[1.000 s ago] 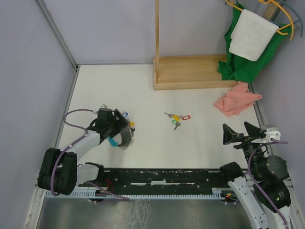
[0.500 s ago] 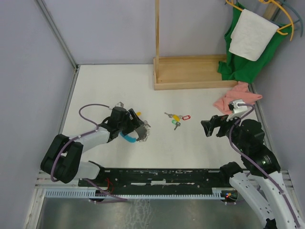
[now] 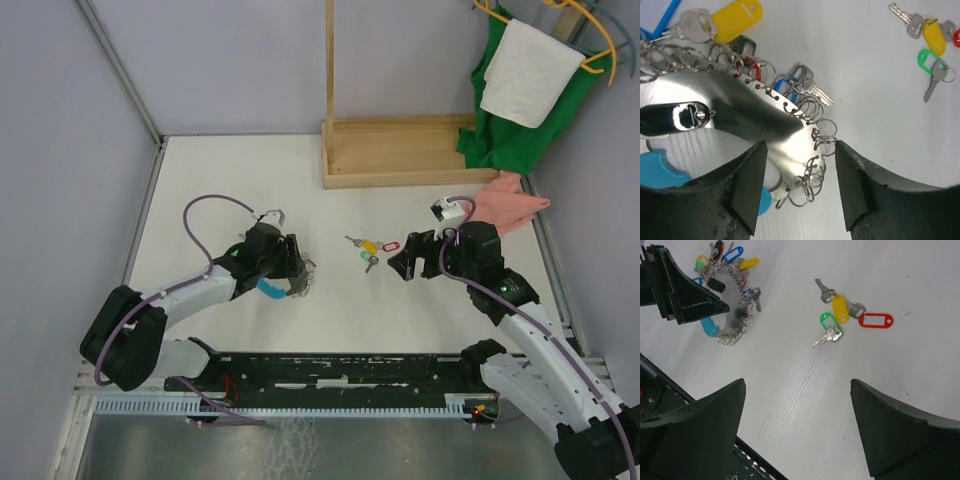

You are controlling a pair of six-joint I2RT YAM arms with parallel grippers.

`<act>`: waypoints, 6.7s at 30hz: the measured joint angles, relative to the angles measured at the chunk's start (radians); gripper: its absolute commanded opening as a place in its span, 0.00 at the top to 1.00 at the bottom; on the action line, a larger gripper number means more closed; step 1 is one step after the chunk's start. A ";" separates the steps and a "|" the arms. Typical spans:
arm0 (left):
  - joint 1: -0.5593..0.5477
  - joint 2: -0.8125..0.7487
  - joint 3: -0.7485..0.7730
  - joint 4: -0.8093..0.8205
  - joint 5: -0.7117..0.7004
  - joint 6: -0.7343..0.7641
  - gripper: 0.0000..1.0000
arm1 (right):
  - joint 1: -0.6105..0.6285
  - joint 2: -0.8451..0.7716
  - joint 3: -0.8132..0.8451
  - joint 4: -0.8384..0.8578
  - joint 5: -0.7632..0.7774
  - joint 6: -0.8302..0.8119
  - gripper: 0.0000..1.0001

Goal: Put the keys on the keyring

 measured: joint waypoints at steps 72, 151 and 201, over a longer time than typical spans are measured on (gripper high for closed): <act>-0.057 0.134 0.097 0.008 0.178 0.248 0.97 | 0.227 0.310 -0.094 0.567 -0.105 -0.001 0.00; 0.045 -0.158 -0.158 -0.106 -0.234 -0.209 0.47 | 0.503 1.164 0.486 0.135 -0.378 -0.848 0.43; 0.048 -0.207 -0.163 -0.238 -0.033 -0.291 0.74 | 0.487 1.169 0.533 0.226 -0.039 -0.380 0.36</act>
